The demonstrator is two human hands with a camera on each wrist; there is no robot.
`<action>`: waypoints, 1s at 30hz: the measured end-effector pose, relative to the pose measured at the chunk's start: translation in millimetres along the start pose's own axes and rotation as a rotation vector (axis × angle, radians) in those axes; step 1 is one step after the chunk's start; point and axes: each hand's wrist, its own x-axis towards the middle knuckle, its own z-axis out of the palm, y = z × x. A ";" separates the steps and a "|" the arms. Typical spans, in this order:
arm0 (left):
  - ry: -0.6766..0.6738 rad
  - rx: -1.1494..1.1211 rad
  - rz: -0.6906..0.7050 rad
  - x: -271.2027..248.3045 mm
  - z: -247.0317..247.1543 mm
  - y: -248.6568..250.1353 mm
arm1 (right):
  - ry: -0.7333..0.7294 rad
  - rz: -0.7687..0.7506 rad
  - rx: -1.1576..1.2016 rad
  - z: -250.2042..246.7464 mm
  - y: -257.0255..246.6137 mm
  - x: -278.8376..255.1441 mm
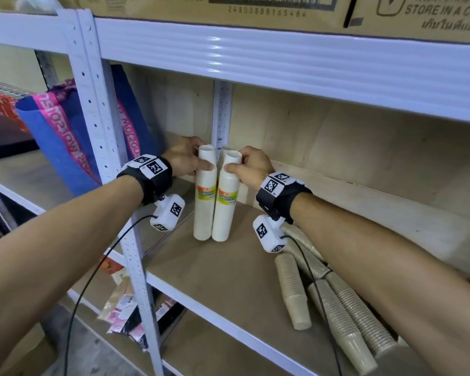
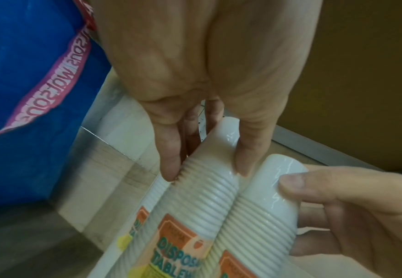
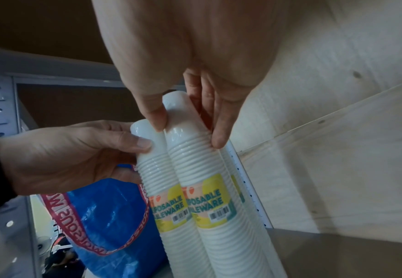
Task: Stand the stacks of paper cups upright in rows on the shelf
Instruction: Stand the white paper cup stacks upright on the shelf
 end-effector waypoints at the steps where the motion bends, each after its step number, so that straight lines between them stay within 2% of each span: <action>1: 0.006 0.003 -0.003 -0.3 -0.7 -2.6 | -0.004 -0.003 0.001 2.5 -0.5 0.0; 8: 0.020 0.028 -0.013 1.0 5.8 -15.0 | -0.029 -0.005 -0.004 14.9 4.7 0.4; 13: -0.005 0.028 -0.025 5.3 2.4 -14.6 | -0.039 -0.007 0.009 13.9 6.2 1.8; 18: 0.027 0.003 0.002 10.4 -5.6 -4.7 | -0.020 -0.015 0.009 4.1 2.2 5.6; 25: 0.107 0.033 0.136 25.5 -11.5 49.5 | 0.059 -0.009 -0.108 -52.9 9.0 5.9; 30: -0.014 0.031 0.221 35.3 30.0 90.6 | 0.132 0.082 -0.287 -116.2 39.2 -4.8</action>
